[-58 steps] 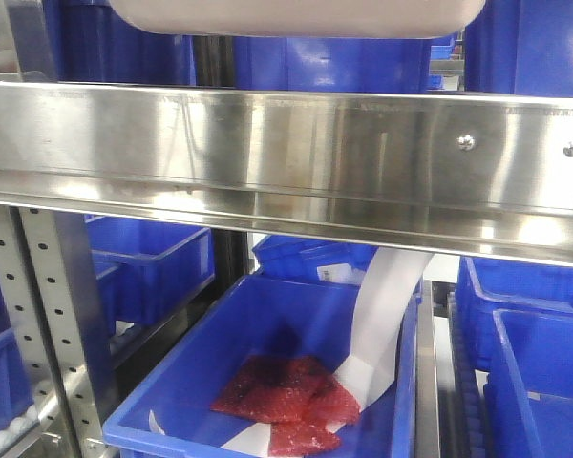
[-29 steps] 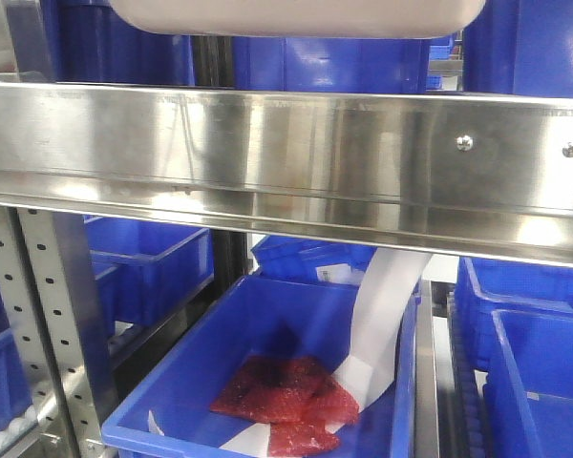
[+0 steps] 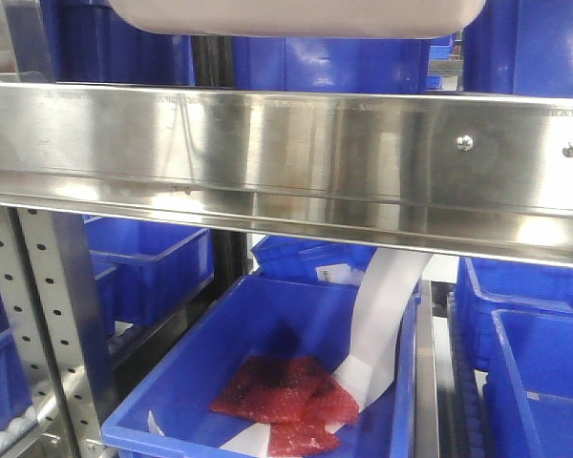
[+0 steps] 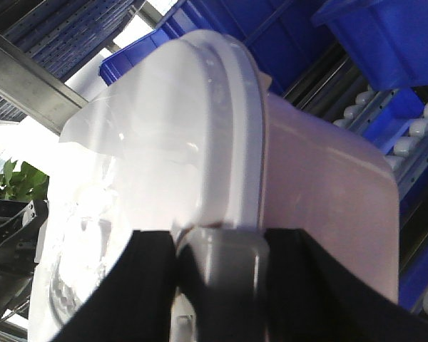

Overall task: Grab white bin and place on right shelf
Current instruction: 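Push the held bin forward onto the upper shelf rollers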

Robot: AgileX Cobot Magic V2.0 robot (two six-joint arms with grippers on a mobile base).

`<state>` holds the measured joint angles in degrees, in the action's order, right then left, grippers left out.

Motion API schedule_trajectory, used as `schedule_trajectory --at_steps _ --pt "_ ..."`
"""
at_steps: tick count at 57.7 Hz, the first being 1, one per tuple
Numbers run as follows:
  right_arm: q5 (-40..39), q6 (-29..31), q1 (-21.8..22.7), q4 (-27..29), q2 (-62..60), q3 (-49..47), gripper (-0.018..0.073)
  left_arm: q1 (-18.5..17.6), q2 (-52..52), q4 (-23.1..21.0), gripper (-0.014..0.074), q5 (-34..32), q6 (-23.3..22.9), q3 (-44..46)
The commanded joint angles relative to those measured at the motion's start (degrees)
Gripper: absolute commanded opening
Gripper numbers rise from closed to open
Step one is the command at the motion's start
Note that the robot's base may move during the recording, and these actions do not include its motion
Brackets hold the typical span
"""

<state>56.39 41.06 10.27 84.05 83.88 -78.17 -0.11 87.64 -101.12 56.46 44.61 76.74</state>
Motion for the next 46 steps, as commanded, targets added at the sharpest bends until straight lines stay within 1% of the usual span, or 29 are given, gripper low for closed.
schedule_trajectory --at_steps 1,22,31,36,42,46 --pt "10.80 1.48 -2.93 6.22 -2.94 -1.94 0.0069 -3.23 -3.13 -3.01 -0.0126 19.49 0.19 1.95" --pt "10.20 1.48 -2.93 6.22 -2.94 -1.94 0.0069 -3.23 -3.13 -3.01 -0.0126 19.49 0.19 1.95" --pt "9.96 1.48 -2.93 6.22 -2.94 -1.94 0.0069 -3.23 -3.13 -3.01 -0.0126 18.30 0.19 1.95" --pt "9.04 1.48 -2.93 6.28 -2.94 -1.94 0.0069 -3.23 -3.13 -3.01 -0.0126 16.13 0.19 1.95" --pt "6.32 1.48 -2.93 6.28 -2.87 -1.94 0.0069 -3.23 -3.13 -3.01 -0.0126 11.88 0.19 1.95" --pt "4.54 1.48 -2.93 6.31 -2.64 -1.94 0.0069 -3.23 -3.02 -3.01 -0.0126 8.83 1.27 1.95"
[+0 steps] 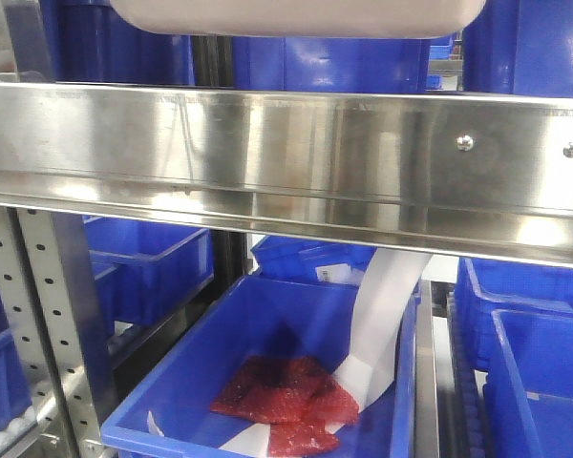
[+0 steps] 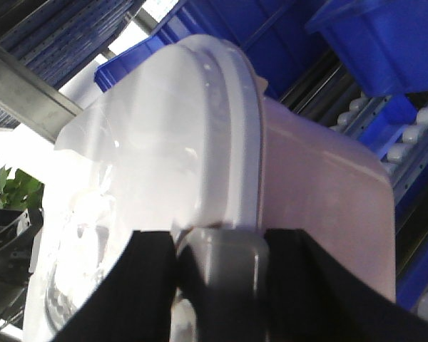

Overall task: Grab white bin and place on right shelf
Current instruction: 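Push the held bin forward onto the upper shelf rollers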

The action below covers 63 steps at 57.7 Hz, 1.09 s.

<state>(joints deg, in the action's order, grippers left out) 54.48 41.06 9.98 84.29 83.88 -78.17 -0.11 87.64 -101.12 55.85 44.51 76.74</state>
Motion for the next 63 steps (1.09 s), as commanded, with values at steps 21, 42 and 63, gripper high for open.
schedule_trajectory --at_steps 21,42,63 --pt "8.32 1.53 -2.64 6.12 5.13 -1.94 0.0069 -3.23 3.68 -3.01 -0.0124 7.22 3.94 1.95" --pt "9.80 4.14 -2.64 6.12 7.43 -2.43 0.0494 -3.23 5.96 -2.21 0.0340 8.51 4.16 1.95" --pt "3.30 4.93 -2.53 -1.81 7.43 -8.39 0.0635 -3.23 5.96 -2.21 0.0496 7.60 7.61 1.95"
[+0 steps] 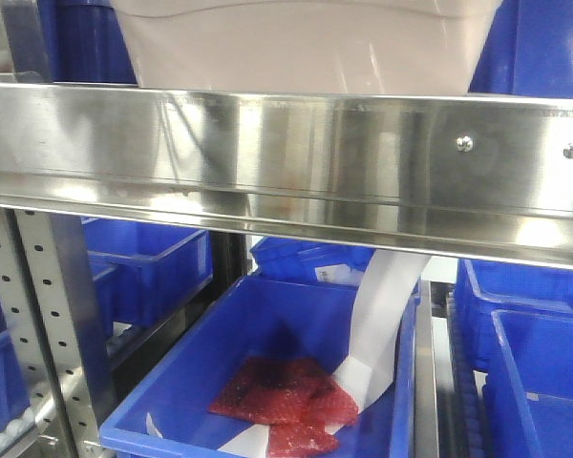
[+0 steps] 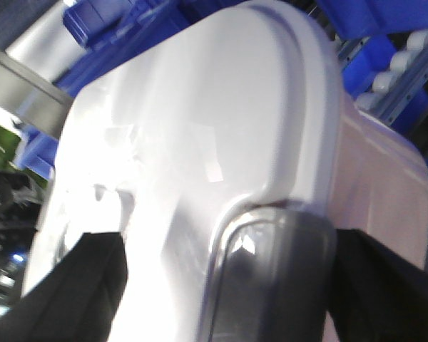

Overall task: Grab white bin and place on right shelf
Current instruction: 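Push the held bin forward onto the upper shelf rollers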

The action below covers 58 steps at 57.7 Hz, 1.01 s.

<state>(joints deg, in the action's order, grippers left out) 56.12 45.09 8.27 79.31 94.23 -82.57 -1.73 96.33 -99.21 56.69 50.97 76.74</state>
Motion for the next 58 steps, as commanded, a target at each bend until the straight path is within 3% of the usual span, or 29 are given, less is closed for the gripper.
schedule_trajectory --at_steps 1,6,20,36,43,52,58 --pt "1.24 0.89 -0.82 2.48 -2.92 -4.31 0.0635 -1.61 -2.72 -4.13 0.0496 6.60 1.41 1.95" --pt "-1.06 0.89 -0.82 -1.15 -2.92 -5.90 0.0635 -1.61 -2.72 -3.24 0.0496 5.30 2.17 2.29" --pt "-7.42 0.89 -0.75 -12.50 -2.92 -8.37 0.0635 -1.61 -2.72 13.42 0.0495 0.08 2.05 9.48" --pt "-14.35 0.89 -0.75 -24.02 -3.15 -8.47 0.0635 -1.61 -2.72 26.55 0.0494 -2.90 1.31 17.37" --pt "-12.61 0.89 -0.75 -24.31 -4.12 -8.47 0.0635 -1.61 -2.98 29.91 0.0494 -1.90 0.39 19.38" --pt "-7.69 0.41 -0.75 -24.31 -7.07 -8.47 0.0626 -1.61 -4.00 30.99 0.0469 5.87 -0.37 21.28" --pt "-3.94 -0.17 -0.75 -24.31 -10.39 -8.47 0.0490 -1.61 -6.20 30.99 0.0347 11.46 -2.22 21.28"
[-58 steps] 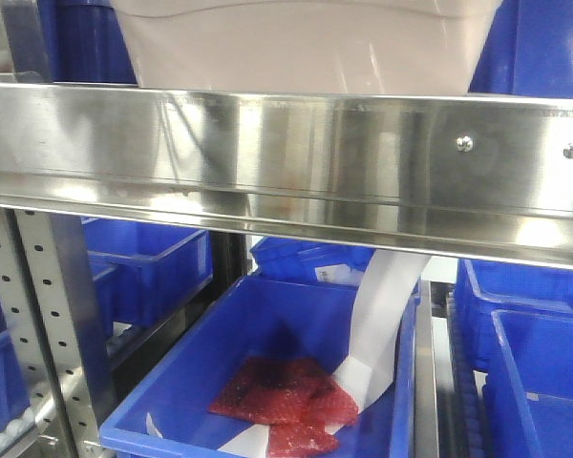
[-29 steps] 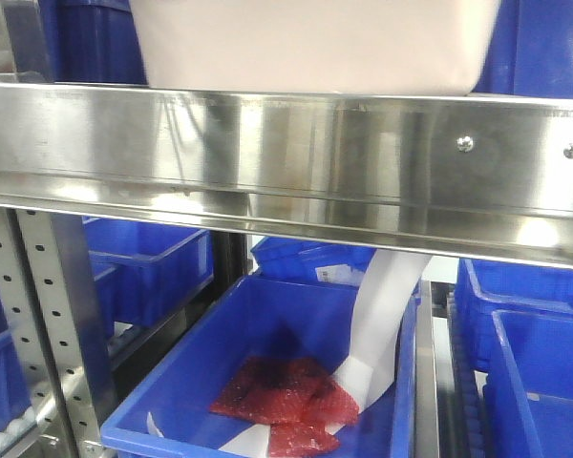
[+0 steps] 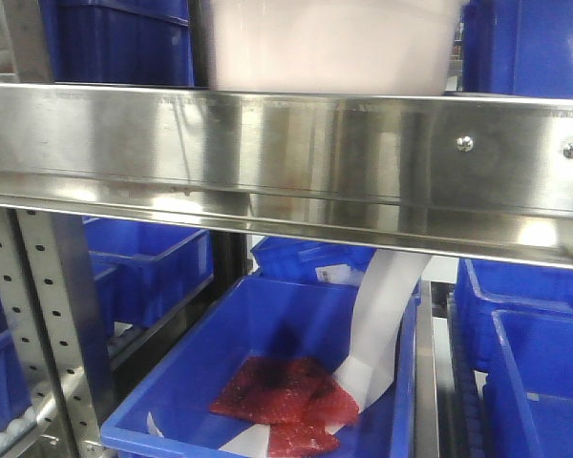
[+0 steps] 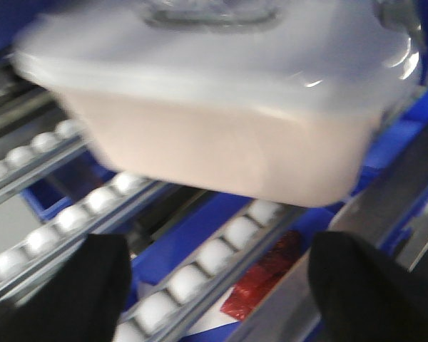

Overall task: Grab white bin and place on right shelf
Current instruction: 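Push the held bin forward onto the upper shelf rollers, then open both grippers and pull them back from the bin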

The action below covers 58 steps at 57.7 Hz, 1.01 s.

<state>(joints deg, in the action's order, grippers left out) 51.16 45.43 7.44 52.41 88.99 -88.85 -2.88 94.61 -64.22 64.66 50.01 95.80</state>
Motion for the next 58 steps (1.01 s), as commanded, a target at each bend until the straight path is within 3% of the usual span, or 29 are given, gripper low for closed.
schedule_trajectory --at_steps 1,11,17,23,27,33,41,48,58 --pt "1.42 -0.63 0.08 2.59 -5.56 -2.18 0.0464 -0.46 -4.72 -3.99 0.0328 4.07 -1.68 2.22" --pt "5.39 -2.66 0.08 2.59 -11.57 -2.08 0.0085 -0.46 -8.73 -3.96 0.0028 9.97 -2.98 2.26" --pt "5.76 -4.83 0.08 2.26 -16.10 -0.57 0.0073 -0.46 -10.88 -2.50 -0.0137 11.88 -5.55 2.26" --pt "5.21 -6.54 0.08 -0.55 -20.81 3.09 0.0074 -0.58 -13.43 5.15 -0.0118 11.88 -10.82 2.26" --pt "3.67 -8.69 0.08 -4.40 -24.49 6.63 0.0074 -0.58 -15.30 12.54 -0.0118 11.88 -15.29 1.92" --pt "-0.48 -12.27 0.08 -11.72 -30.60 14.62 0.0074 -0.58 -18.84 22.97 -0.0118 10.41 -21.61 0.52" --pt "-8.33 -16.54 0.08 -17.37 -39.56 27.06 0.0074 -0.58 -24.68 36.00 -0.0118 5.96 -27.53 -5.10" --pt "-14.36 -16.84 0.08 -17.96 -47.66 36.73 0.0074 -0.58 -30.17 42.41 -0.0118 1.23 -30.29 -12.84" --pt "-23.65 -16.84 0.08 -18.07 -58.13 48.86 0.0074 -0.58 -39.79 44.03 -0.0118 -9.75 -30.29 -26.20"
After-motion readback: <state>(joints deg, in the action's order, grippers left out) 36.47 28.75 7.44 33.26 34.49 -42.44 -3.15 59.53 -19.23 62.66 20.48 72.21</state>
